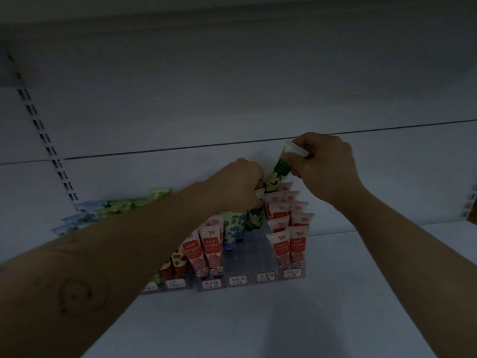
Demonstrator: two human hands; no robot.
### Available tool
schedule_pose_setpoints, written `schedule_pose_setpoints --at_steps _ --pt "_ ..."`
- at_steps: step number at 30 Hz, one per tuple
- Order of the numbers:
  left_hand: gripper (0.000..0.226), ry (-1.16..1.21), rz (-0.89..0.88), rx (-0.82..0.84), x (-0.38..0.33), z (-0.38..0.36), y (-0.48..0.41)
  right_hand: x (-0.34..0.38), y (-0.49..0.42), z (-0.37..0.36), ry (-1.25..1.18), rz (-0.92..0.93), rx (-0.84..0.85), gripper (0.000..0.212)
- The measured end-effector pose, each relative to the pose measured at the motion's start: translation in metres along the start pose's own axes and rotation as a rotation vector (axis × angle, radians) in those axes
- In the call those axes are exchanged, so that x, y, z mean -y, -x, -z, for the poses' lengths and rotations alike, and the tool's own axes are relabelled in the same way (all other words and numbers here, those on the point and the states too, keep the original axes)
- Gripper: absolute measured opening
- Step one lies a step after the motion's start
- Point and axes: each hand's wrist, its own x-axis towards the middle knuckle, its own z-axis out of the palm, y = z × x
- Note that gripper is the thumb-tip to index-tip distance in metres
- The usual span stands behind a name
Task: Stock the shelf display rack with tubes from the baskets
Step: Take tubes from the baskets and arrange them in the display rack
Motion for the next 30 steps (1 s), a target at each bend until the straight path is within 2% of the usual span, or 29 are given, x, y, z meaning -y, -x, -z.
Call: schedule_pose_setpoints --at_steps 5,8,13,19,26,30 --pt "0.020 -0.047 0.001 0.077 -0.004 0.011 -0.007 0.004 -0.002 0.005 0.072 0.039 0.003 0.011" --pt "0.038 -0.060 -0.031 0.056 -0.012 0.011 -0.007 0.004 -0.002 0.007 0.064 0.043 -0.003 0.009" --pt "0.029 0.006 0.025 0.023 -0.004 0.040 0.000 0.001 -0.003 0.009 0.090 0.028 0.025 0.010" --pt "0.030 0.053 -0.015 -0.039 -0.001 0.070 0.015 0.009 -0.012 -0.007 0.127 0.036 0.230 0.011" --pt "0.022 0.102 -0.024 -0.143 0.010 0.078 0.033 0.015 -0.019 -0.036 0.400 0.114 0.469 0.034" --pt "0.018 0.172 0.005 -0.173 0.018 0.074 0.047 0.010 -0.012 -0.043 0.449 0.102 0.541 0.024"
